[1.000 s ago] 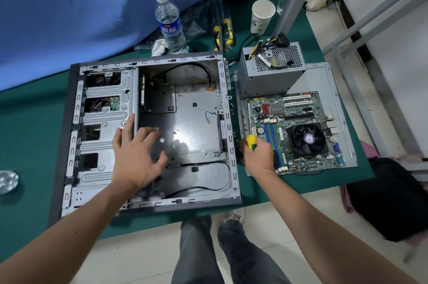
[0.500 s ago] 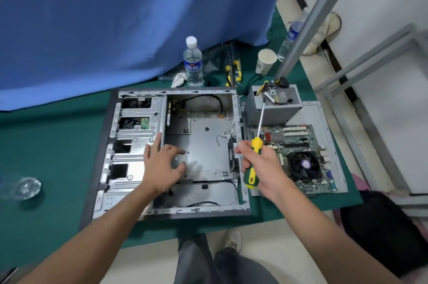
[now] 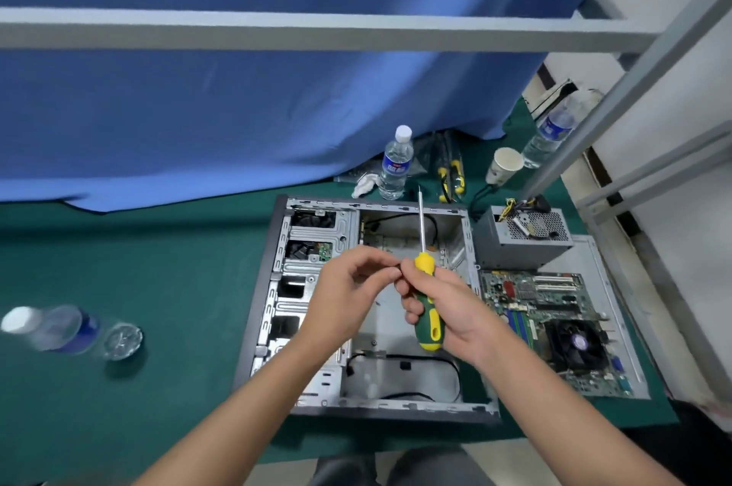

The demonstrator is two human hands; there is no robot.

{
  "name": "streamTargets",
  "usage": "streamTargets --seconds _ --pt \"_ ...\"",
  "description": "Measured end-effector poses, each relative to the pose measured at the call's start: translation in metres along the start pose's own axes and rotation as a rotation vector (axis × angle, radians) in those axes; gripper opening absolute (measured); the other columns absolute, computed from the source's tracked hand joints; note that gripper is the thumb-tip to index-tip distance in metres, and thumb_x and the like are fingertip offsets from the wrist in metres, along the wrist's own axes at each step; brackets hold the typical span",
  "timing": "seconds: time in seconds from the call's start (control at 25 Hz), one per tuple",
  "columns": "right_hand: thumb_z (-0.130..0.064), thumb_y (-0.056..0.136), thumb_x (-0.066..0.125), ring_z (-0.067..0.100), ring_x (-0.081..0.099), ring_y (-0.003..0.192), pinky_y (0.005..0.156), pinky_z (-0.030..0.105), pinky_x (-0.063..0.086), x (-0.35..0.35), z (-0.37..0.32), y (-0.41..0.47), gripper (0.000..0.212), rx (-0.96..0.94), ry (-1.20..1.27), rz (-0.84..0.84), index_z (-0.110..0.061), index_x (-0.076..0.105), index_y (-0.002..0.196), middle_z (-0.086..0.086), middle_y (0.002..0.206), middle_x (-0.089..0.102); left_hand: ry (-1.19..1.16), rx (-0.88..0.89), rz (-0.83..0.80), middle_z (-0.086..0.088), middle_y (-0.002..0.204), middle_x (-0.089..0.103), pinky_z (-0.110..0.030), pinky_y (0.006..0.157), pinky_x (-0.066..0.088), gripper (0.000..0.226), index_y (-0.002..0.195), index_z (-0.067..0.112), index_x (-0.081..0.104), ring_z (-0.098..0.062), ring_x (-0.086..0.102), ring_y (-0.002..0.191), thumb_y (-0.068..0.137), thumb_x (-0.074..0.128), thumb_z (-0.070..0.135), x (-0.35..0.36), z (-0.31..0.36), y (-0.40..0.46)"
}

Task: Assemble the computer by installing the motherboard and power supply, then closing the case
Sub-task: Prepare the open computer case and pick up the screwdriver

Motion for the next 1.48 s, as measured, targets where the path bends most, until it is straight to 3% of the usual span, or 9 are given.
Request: streamTargets --seconds 0.08,0.24,0.4,0.84,0.96,1.16,1.32,1.4,1.48 --pt "-0.031 0.095 0.061 0.013 0.042 0.044 0.043 0.024 0.040 0.000 -0.012 -0.003 0.028 -0.064 -0.171 0.027 -0.009 0.057 0.077 0.005 0.062 0.052 -0.043 -0.016 0.008 0.006 0.084 0.074 -0.018 0.075 0.051 0.022 0.090 0.026 0.071 -0.010 0.069 0.081 0.089 0.070 0.004 -0.008 -0.004 0.000" --pt "-0.049 0.092 0.062 0.016 0.044 0.046 0.048 0.030 0.037 -0.029 -0.061 -0.021 0.051 -0.327 -1.296 0.298 -0.014 0.045 0.059 0.002 0.052 0.048 -0.136 -0.063 0.090 0.005 0.084 0.074 -0.022 0.079 0.053 0.028 0.088 0.034 0.073 -0.011 0.071 0.081 0.089 0.071 0.006 -0.037 -0.014 0.004" --pt "-0.053 0.092 0.057 0.010 0.050 0.050 0.049 0.029 0.042 -0.030 -0.075 -0.030 0.045 -0.472 -1.631 0.300 -0.021 0.047 0.061 -0.006 0.053 0.052 -0.138 -0.056 0.133 0.006 0.082 0.072 -0.020 0.076 0.053 0.030 0.088 0.035 0.072 -0.009 0.068 0.080 0.086 0.073 0.005 -0.048 -0.011 0.014" --pt "-0.048 0.092 0.053 0.016 0.058 0.063 0.062 0.034 0.052 -0.027 -0.077 -0.025 0.033 -0.387 -1.807 0.279 -0.021 0.056 0.073 -0.005 0.065 0.059 -0.048 0.011 0.083 0.008 0.085 0.070 -0.020 0.077 0.051 0.021 0.090 0.025 0.067 -0.008 0.066 0.080 0.085 0.074 0.006 -0.048 -0.001 0.022" --pt "-0.045 0.090 0.053 0.017 0.059 0.066 0.062 0.033 0.052 -0.029 -0.077 -0.025 0.027 -0.340 -1.874 0.267 -0.023 0.056 0.075 -0.006 0.068 0.059 0.176 0.131 0.065 0.013 0.089 0.067 -0.014 0.077 0.047 0.025 0.088 0.031 0.065 -0.007 0.064 0.082 0.087 0.074 0.008 -0.046 0.009 0.021" --pt "-0.040 0.088 0.050 0.024 0.062 0.071 0.061 0.033 0.049 -0.025 -0.070 -0.026 0.021 -0.265 -2.063 0.213 -0.021 0.056 0.080 -0.001 0.076 0.063 0.615 0.372 -0.088 0.015 0.090 0.058 -0.007 0.072 0.040 0.005 0.093 0.016 0.067 0.000 0.054 0.077 0.091 0.069 0.012 -0.031 0.018 0.013" --pt "-0.038 0.091 0.051 0.024 0.065 0.081 0.069 0.033 0.052 -0.011 -0.060 -0.025 0.019 -0.220 -2.132 0.106 -0.021 0.060 0.093 0.001 0.089 0.066 0.679 0.217 -0.213 0.020 0.089 0.053 -0.009 0.066 0.041 0.003 0.095 0.019 0.066 0.001 0.052 0.070 0.095 0.063 0.020 -0.022 -0.022 0.002" --pt "-0.034 0.087 0.053 0.022 0.060 0.082 0.069 0.033 0.046 -0.001 -0.052 -0.022 0.016 -0.196 -2.013 0.015 -0.024 0.053 0.100 -0.003 0.099 0.059 0.656 0.133 -0.204 0.016 0.089 0.055 -0.005 0.067 0.038 0.002 0.094 0.018 0.064 0.003 0.051 0.073 0.096 0.062 0.018 -0.028 -0.040 0.006" --pt "-0.029 0.081 0.055 0.015 0.053 0.081 0.065 0.031 0.038 0.002 -0.042 -0.017 0.035 -0.078 -1.832 -0.091 -0.032 0.044 0.114 -0.009 0.109 0.046 0.668 0.044 -0.194 0.015 0.088 0.055 -0.007 0.067 0.038 0.008 0.093 0.021 0.061 0.001 0.052 0.074 0.096 0.062 0.014 -0.037 -0.055 0.008"
Point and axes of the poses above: each hand's wrist, its own y-axis towards the middle knuckle, its own x-axis out of the palm, z = x × y, the point moved 10 cm from there along y, towards the middle knuckle
